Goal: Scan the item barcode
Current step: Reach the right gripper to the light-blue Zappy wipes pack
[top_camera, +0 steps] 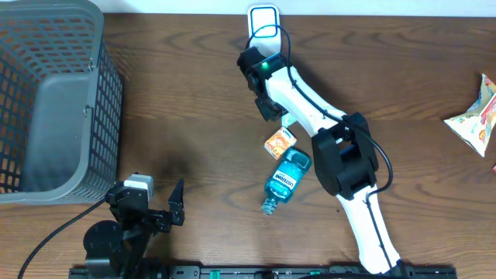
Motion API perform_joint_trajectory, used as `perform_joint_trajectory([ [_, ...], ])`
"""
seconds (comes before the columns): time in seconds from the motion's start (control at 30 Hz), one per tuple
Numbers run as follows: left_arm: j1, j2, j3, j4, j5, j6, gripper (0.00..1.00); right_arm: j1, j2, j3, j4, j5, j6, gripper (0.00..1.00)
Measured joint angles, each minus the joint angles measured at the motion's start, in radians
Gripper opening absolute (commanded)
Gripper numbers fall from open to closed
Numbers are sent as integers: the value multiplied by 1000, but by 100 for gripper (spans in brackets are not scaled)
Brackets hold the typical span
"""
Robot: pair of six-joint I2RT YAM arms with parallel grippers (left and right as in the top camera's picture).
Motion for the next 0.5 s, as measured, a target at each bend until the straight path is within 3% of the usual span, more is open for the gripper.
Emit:
perform_joint_trajectory([
  [0.03,0,0,0,0,0,0,97,0,3,0,1,3,3,4],
  [0.07,0,0,0,0,0,0,97,0,4,0,1,6,2,1],
  [0.33,0,0,0,0,0,0,97,-2,4,13,-32,-18,-18,1],
  [0.5,0,0,0,0,0,0,97,-29,-6,92,-132,-322,-167,1],
])
